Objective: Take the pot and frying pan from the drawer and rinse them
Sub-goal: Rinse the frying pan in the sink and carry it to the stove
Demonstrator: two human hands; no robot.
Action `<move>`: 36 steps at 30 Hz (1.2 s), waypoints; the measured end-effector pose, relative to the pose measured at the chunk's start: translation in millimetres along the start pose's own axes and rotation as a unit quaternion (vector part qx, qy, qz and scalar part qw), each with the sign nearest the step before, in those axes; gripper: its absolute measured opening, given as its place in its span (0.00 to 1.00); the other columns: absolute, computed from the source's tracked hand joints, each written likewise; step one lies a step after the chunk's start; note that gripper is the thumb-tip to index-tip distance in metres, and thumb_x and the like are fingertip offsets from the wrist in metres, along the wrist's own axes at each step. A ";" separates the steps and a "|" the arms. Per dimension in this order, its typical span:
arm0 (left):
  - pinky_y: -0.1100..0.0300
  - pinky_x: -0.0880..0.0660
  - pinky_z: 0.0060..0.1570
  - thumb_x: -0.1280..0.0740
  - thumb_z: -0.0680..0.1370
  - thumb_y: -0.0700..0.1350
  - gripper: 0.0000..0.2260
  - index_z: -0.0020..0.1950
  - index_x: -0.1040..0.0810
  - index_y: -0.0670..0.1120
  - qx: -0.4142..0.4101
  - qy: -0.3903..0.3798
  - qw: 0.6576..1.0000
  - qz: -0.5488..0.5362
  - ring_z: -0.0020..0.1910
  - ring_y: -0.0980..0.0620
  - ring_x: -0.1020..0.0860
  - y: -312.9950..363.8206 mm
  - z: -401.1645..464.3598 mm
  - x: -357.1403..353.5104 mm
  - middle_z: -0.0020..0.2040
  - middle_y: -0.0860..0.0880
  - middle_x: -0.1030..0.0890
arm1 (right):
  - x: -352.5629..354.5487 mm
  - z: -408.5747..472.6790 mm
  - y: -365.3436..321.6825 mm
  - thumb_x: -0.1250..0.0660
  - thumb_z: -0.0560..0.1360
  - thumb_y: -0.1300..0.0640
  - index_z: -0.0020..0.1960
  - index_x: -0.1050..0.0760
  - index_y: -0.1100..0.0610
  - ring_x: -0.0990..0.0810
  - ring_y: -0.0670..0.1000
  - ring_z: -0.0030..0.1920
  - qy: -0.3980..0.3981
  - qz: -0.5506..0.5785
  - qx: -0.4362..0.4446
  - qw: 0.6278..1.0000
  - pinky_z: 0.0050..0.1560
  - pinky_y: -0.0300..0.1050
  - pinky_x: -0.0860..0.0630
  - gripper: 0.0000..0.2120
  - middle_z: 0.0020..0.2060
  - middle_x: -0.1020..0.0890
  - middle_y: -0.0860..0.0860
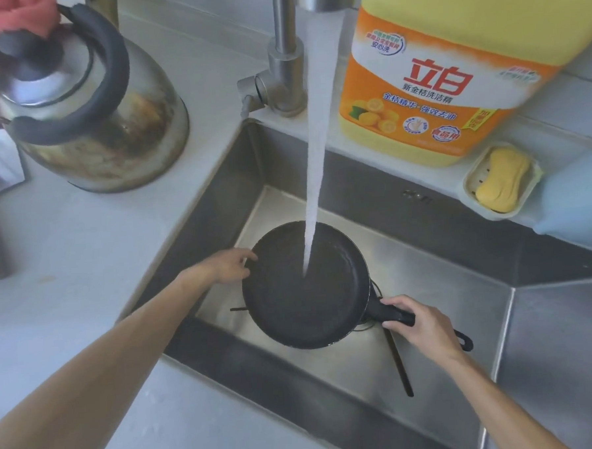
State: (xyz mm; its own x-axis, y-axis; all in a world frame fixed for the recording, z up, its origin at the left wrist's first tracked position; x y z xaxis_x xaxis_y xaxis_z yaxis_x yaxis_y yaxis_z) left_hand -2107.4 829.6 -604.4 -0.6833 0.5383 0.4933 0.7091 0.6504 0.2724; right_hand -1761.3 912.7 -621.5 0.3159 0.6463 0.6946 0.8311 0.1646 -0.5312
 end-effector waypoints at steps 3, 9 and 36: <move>0.62 0.34 0.60 0.38 0.77 0.40 0.18 0.66 0.27 0.50 -0.027 0.027 0.999 0.006 0.64 0.48 0.27 -6.8 -6.9 5.1 0.65 0.46 0.25 | -4.6 -7.7 -0.8 0.25 0.67 0.50 0.46 0.26 0.31 0.22 0.41 0.48 -0.014 0.023 -0.011 1.000 0.47 0.37 0.32 0.17 0.42 0.21 0.33; 0.59 0.29 0.47 0.34 0.73 0.48 0.16 0.61 0.22 0.54 -0.068 0.117 0.985 0.103 0.51 0.48 0.22 14.3 -31.5 24.7 0.51 0.50 0.20 | -15.3 -23.4 8.3 0.25 0.68 0.55 0.54 0.26 0.33 0.24 0.30 0.54 -0.068 0.118 -0.016 0.991 0.55 0.31 0.31 0.22 0.48 0.19 0.30; 0.55 0.26 0.42 0.34 0.72 0.42 0.17 0.58 0.22 0.58 -0.214 0.335 0.918 0.020 0.39 0.53 0.28 21.4 -92.5 24.8 0.41 0.53 0.29 | 101.8 -32.6 -38.1 0.33 0.75 0.50 0.63 0.24 0.52 0.21 0.56 0.37 0.255 -0.231 0.289 0.893 0.45 0.46 0.28 0.17 0.40 0.18 0.53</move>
State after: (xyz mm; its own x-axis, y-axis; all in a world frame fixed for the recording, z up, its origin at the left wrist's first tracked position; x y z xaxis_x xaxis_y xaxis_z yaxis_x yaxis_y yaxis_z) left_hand -2093.0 807.2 -509.9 -0.4964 0.0147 0.8680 0.8329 0.2900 0.4714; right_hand -1745.9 948.0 -514.8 0.2897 0.0111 0.9571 0.5980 0.7787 -0.1900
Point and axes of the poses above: each hand's wrist, its own z-axis towards the middle knuckle, its own x-axis out of the back of the hand, y = z × x, the point moved 4 cm from there along z, towards the middle knuckle
